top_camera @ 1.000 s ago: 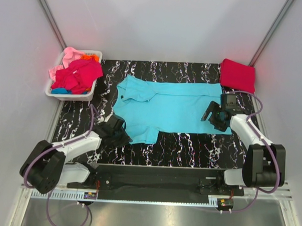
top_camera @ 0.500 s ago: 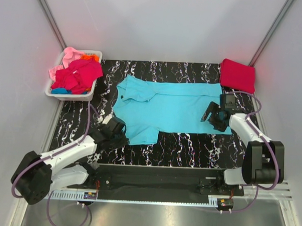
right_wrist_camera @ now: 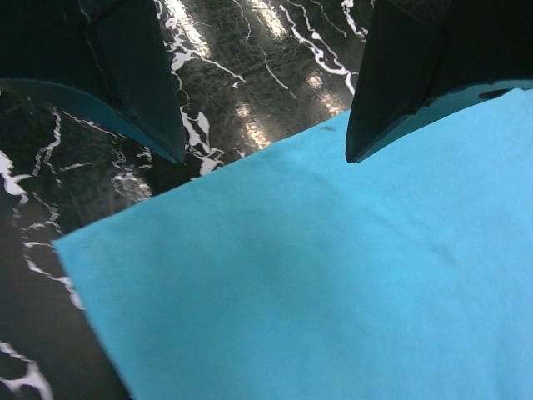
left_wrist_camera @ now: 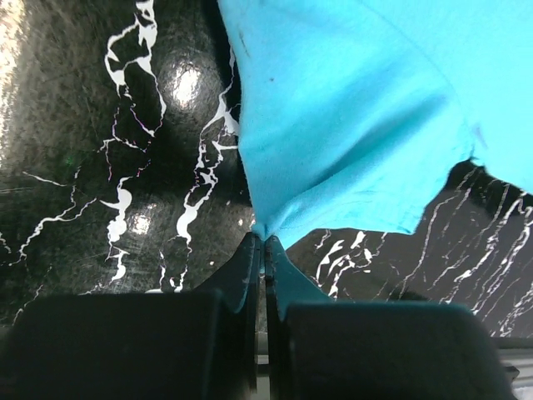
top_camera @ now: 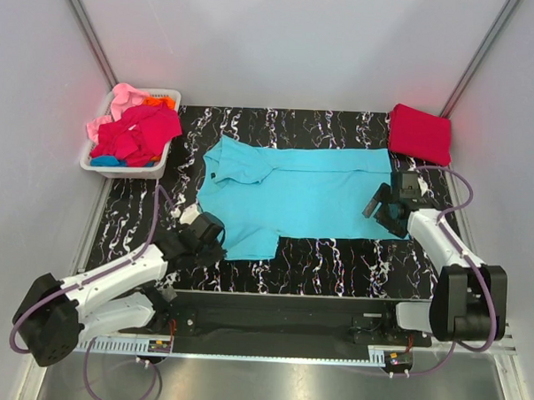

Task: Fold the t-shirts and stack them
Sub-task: Fold the tshirt

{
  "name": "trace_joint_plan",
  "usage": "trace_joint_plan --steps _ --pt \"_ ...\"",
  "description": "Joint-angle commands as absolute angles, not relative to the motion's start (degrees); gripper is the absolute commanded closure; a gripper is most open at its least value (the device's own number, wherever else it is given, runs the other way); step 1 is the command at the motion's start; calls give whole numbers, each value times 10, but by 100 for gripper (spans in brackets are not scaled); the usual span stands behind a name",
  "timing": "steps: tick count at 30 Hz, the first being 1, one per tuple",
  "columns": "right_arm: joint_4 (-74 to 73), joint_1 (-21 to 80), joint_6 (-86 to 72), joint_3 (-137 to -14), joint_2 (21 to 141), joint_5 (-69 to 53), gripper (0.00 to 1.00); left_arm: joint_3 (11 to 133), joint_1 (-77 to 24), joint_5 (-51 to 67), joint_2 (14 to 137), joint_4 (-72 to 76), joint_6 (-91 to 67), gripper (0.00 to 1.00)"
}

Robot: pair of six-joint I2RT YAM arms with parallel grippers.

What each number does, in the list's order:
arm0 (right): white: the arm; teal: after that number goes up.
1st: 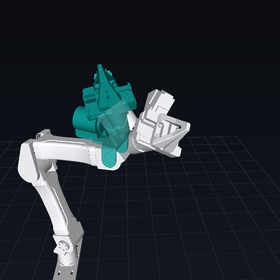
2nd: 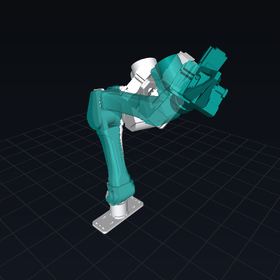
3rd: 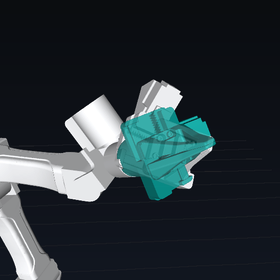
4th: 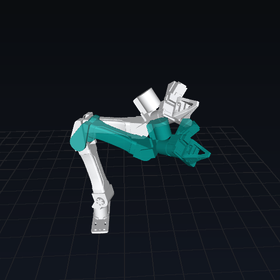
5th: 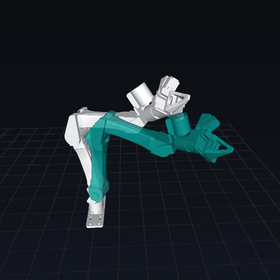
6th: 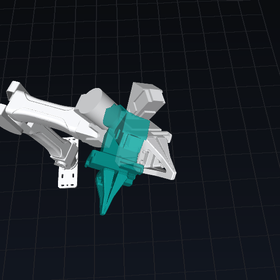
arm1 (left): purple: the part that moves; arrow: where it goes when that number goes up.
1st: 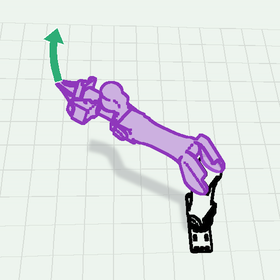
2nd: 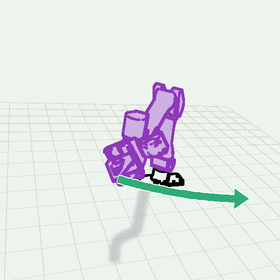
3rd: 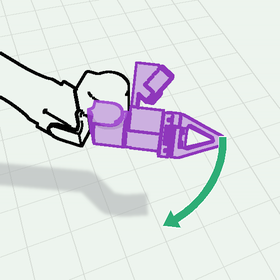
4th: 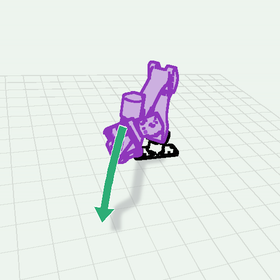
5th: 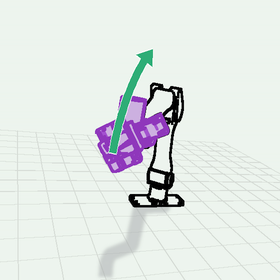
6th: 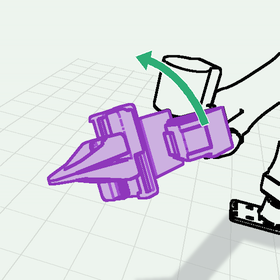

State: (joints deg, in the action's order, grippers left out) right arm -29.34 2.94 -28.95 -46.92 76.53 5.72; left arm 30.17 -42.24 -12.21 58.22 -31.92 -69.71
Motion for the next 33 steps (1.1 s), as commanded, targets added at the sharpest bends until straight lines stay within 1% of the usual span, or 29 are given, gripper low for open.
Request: trace_joint_plan --steps 1,5,12,13,14,17,24,27,29,33 --pt "-297 31 -333 -453 727 147 16 329 -429 -170 557 -345 -710 100" --pt "-298 27 -347 -452 742 151 23 331 -430 -178 551 -353 -709 100" --pt "-291 3 -374 -443 805 122 24 330 -432 -195 535 -361 -710 100" --pt "-288 -30 -373 -443 812 112 24 331 -432 -197 534 -361 -708 100" --pt "-286 -39 -372 -443 822 96 24 331 -432 -200 535 -361 -706 100" --pt "-284 -78 -367 -444 824 64 25 337 -432 -205 541 -361 -698 100" --pt "-287 -92 -395 -425 811 66 29 345 -432 -204 559 -355 -687 100" --pt "-282 -103 -406 -420 817 59 34 345 -432 -203 561 -349 -685 100" --pt "-277 -105 -413 -419 823 58 41 345 -432 -200 560 -344 -683 100" --pt "-279 -115 -424 -417 817 79 44 345 -432 -199 560 -343 -679 100"
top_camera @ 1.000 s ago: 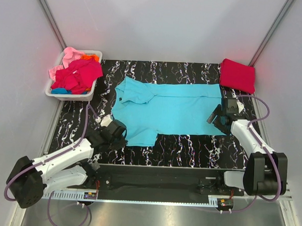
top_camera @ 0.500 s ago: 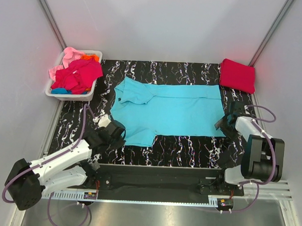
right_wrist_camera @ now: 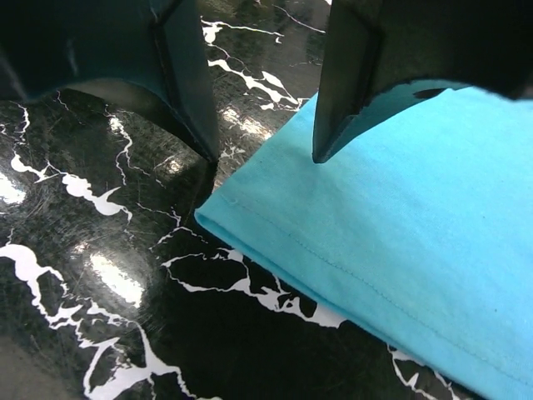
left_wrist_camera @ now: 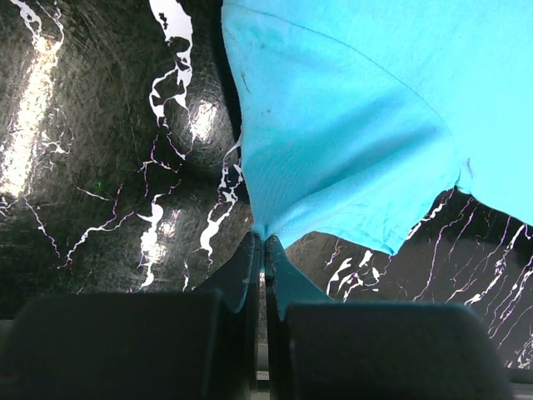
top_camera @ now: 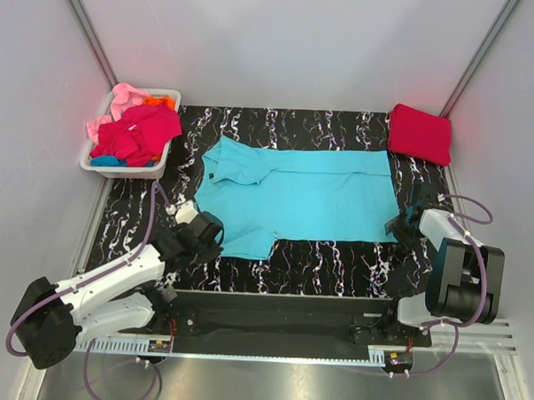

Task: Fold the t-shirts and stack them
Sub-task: Fold the tshirt

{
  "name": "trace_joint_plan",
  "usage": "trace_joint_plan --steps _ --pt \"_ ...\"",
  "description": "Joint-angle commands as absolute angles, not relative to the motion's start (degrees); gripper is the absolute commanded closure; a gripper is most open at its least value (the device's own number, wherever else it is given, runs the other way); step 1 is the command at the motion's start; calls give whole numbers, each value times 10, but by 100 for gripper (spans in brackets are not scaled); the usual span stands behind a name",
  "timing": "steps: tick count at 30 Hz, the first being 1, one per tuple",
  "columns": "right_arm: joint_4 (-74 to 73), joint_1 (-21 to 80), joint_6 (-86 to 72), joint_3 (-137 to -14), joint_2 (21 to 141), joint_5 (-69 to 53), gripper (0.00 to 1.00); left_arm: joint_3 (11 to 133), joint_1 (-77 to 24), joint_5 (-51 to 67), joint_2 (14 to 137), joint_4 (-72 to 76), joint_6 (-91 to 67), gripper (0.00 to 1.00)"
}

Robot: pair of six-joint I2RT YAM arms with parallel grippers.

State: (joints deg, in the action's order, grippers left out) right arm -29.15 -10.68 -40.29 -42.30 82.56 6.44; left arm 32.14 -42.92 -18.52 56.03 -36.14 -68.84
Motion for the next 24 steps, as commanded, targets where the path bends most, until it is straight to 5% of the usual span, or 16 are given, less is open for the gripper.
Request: trace_joint_plan --steps 1,15,24 --pt "-278 -117 -425 -416 811 87 44 345 -432 -198 560 -343 -679 100" --pt "-252 -200 -368 -451 849 45 47 340 -432 -195 560 -338 -674 100" --pt "-242 -201 -367 -435 855 24 68 339 -432 -196 556 -339 -670 100"
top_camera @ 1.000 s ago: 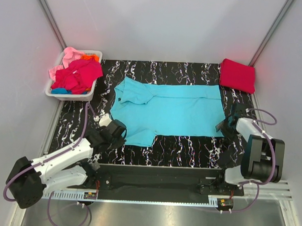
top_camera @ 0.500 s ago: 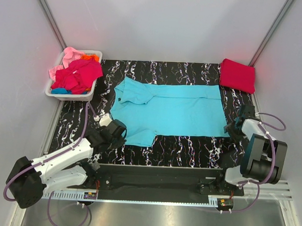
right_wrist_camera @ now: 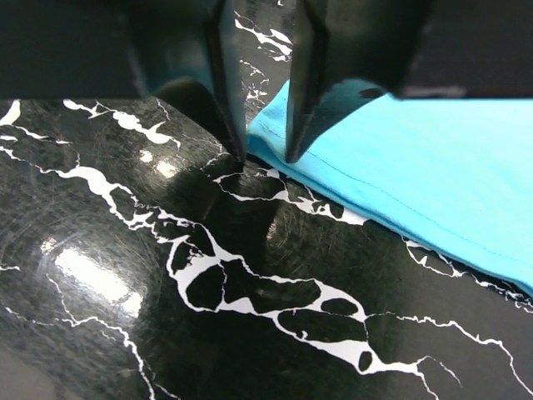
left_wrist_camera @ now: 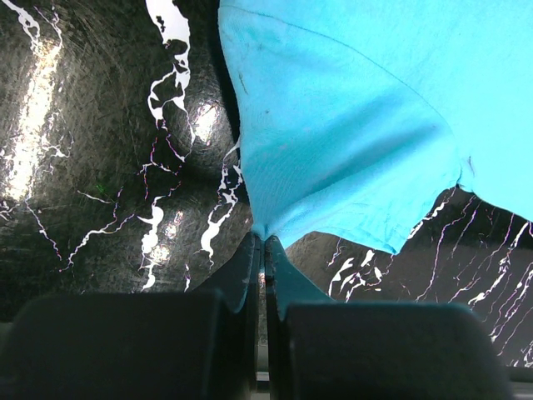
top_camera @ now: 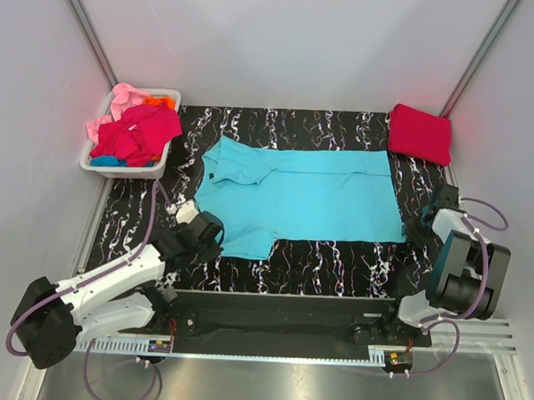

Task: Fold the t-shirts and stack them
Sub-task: Fold the tshirt

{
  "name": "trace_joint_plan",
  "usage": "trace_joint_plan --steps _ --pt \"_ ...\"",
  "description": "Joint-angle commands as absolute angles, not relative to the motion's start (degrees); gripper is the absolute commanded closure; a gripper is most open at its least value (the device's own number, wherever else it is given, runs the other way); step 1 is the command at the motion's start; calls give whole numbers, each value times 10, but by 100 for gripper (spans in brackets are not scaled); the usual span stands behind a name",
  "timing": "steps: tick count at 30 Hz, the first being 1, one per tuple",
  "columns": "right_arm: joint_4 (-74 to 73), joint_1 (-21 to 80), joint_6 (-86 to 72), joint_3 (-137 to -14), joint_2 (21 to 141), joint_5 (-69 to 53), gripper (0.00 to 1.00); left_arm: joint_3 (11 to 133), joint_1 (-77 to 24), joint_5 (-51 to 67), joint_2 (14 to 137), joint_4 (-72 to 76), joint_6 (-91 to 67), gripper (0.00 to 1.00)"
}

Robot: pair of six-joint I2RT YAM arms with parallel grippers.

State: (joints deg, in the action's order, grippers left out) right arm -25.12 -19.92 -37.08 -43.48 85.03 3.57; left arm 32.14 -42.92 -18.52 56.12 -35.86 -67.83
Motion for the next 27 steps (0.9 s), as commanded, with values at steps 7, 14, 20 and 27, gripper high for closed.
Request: trace_joint_plan --steps 7,14,20,27 --pt "-249 -201 -367 -436 850 32 92 339 -432 -196 555 -339 -670 100" --pt "-280 -201 -360 -444 810 75 100 341 -432 -198 550 -345 -671 100" --pt "-315 -201 -352 -460 759 109 100 345 -432 -206 524 -366 -677 100" --pt "-321 -201 -354 -468 740 104 100 352 -432 -214 490 -383 -675 100"
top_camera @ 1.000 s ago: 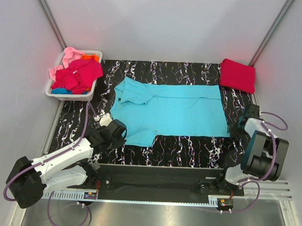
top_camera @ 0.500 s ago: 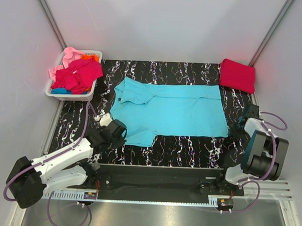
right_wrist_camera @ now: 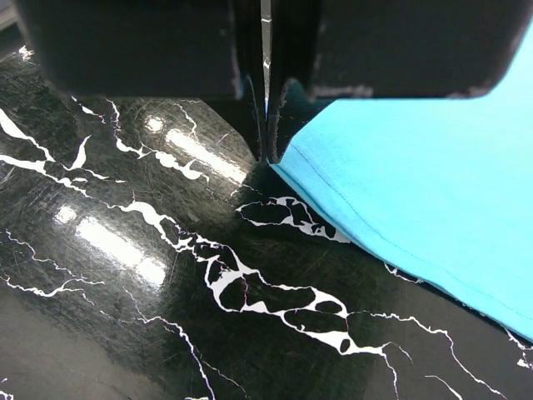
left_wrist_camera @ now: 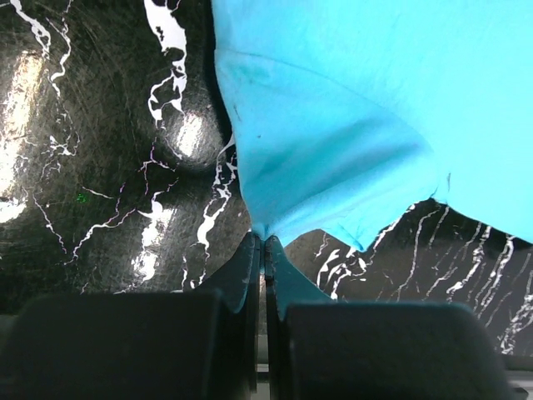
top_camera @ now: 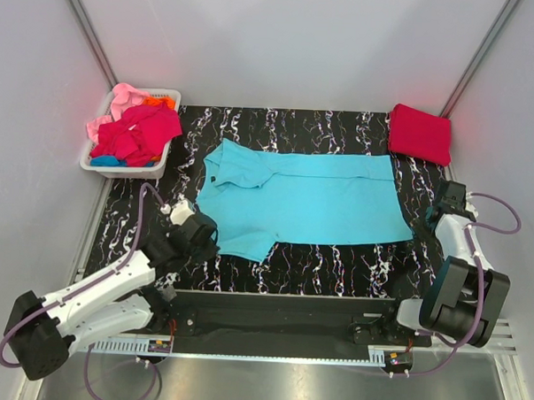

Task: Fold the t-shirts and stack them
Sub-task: Fold the tshirt

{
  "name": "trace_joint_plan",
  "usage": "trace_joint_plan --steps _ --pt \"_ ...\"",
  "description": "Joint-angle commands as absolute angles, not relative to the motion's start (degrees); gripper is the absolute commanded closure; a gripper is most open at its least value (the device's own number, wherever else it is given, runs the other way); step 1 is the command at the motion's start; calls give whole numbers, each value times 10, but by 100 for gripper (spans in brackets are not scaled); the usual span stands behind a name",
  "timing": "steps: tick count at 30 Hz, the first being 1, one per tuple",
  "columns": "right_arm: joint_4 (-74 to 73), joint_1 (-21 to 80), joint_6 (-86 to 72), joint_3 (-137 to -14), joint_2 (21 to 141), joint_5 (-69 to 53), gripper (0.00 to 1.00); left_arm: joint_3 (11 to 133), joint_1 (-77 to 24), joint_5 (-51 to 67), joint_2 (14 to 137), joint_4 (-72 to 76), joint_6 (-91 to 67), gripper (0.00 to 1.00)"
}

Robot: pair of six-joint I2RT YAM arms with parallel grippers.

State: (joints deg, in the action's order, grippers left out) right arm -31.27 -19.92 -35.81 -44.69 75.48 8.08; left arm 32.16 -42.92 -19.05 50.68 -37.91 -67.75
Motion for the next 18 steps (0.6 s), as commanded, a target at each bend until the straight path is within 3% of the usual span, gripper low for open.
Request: trace_joint_plan --steps 1,9,18 --pt "-321 -201 -356 -473 742 100 100 355 -432 -217 489 -383 -672 100" --pt "-307 -201 -374 -489 774 47 100 423 -432 -223 526 -369 -628 100" --pt "-289 -201 -366 -467 771 27 100 418 -446 -162 569 -324 -642 100"
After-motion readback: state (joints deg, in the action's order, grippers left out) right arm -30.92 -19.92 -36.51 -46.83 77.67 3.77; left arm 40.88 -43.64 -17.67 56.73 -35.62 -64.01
